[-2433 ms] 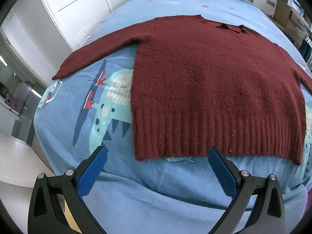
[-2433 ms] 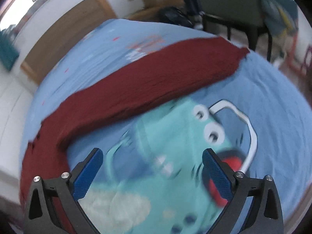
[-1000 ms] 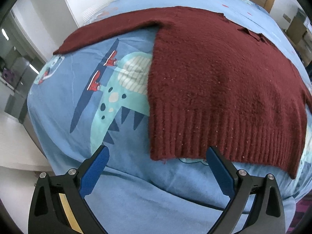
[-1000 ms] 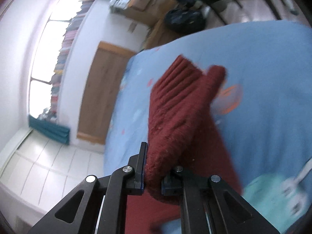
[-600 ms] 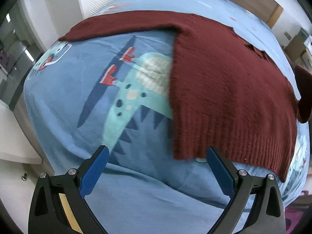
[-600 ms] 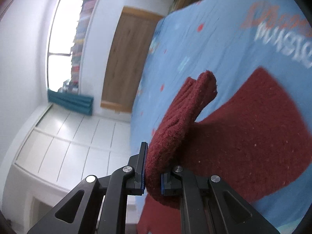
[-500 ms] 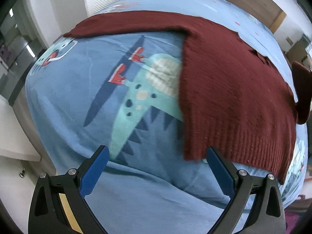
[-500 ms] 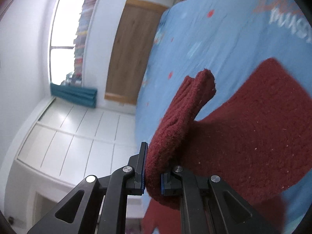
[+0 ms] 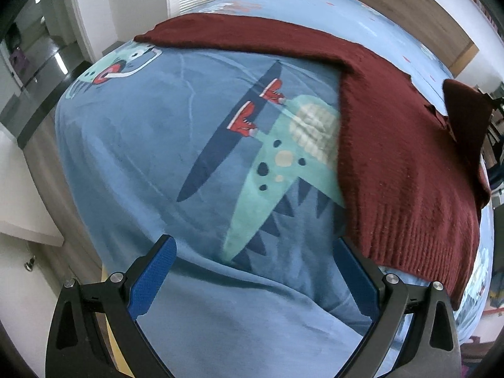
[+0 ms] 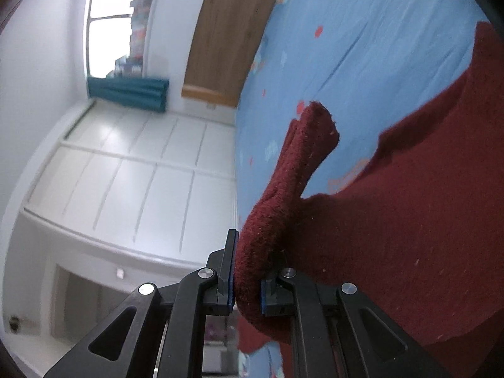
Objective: Fold small clothes
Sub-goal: 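Carry the held sleeve across the sweater body with the right gripper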
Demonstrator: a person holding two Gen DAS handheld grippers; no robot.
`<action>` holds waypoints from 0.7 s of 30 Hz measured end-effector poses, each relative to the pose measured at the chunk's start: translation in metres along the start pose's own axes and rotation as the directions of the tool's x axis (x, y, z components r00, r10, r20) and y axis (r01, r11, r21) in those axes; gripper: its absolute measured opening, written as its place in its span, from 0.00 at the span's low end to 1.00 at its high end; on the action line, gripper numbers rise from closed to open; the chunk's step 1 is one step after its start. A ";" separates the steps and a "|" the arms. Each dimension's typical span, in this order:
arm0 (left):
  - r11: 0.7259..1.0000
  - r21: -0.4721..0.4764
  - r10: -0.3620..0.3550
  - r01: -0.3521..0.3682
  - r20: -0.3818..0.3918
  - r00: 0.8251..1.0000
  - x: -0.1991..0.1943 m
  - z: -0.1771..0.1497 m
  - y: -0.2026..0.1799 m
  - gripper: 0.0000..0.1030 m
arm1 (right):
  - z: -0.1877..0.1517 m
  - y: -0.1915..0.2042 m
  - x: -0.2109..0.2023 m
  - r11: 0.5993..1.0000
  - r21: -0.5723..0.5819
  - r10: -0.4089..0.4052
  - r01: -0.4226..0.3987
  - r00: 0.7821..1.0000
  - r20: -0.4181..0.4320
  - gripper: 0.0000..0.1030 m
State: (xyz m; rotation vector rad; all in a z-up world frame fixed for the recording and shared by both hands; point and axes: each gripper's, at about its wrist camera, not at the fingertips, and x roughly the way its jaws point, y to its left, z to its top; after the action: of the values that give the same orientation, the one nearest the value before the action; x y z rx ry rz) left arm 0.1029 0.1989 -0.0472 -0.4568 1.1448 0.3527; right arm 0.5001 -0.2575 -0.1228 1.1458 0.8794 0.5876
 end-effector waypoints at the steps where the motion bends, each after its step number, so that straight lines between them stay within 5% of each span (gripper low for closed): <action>1: 1.000 -0.001 0.001 -0.001 -0.001 1.000 0.001 0.000 0.002 0.95 | -0.003 0.002 0.007 1.000 -0.017 -0.012 0.012 1.000 -0.016 0.11; 13: 1.000 -0.002 0.009 -0.009 -0.015 1.000 0.006 -0.005 0.008 0.95 | -0.071 -0.014 0.081 0.956 -0.214 -0.247 0.199 0.941 -0.229 0.13; 21: 1.000 -0.009 0.011 -0.011 -0.026 1.000 0.010 -0.006 0.010 0.95 | -0.091 -0.010 0.106 0.918 -0.327 -0.321 0.225 0.906 -0.277 0.13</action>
State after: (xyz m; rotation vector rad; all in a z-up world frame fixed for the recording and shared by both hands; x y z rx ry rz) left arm 0.0972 0.2051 -0.0604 -0.4643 1.1711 0.3624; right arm 0.4817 -0.1298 -0.1763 0.6500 1.1757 0.6548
